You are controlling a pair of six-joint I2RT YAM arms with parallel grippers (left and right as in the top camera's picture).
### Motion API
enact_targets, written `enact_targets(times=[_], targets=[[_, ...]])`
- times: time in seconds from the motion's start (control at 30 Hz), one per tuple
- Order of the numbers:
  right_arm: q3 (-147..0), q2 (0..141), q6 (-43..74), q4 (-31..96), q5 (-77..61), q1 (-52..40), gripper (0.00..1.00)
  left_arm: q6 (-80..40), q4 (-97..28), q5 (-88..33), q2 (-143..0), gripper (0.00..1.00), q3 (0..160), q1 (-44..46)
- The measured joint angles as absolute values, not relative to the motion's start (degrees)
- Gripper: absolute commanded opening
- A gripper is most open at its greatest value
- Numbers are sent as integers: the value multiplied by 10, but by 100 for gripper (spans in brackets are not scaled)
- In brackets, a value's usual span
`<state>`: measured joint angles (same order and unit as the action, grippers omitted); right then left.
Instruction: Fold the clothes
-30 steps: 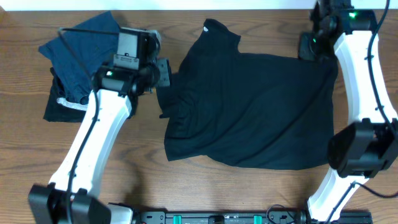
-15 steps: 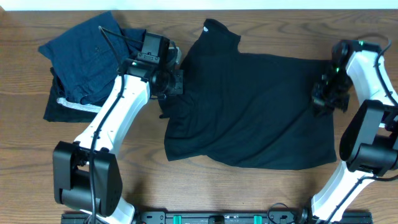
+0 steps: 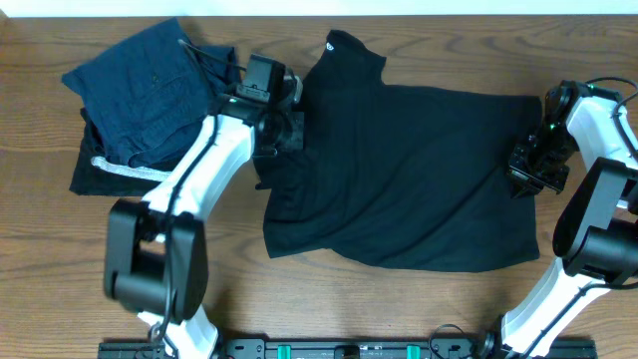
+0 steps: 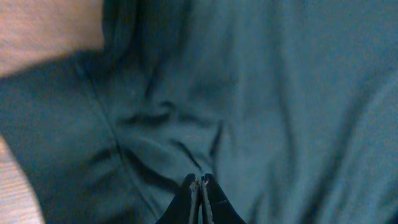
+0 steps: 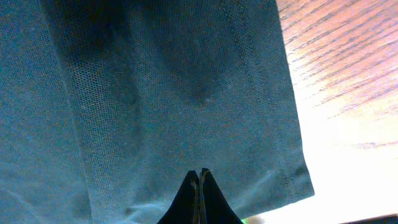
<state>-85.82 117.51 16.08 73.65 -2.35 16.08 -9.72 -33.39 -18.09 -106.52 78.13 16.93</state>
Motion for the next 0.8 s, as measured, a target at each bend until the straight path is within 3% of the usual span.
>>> enact_targets(times=[0.27,0.8], targets=[[-858,1175,161,736,-25,161,1,-87,-335,-178,-1158,6,781,169],[-857,1175,159,728,-23,161,1,-77,-240,-105,-1202,6,801,169]])
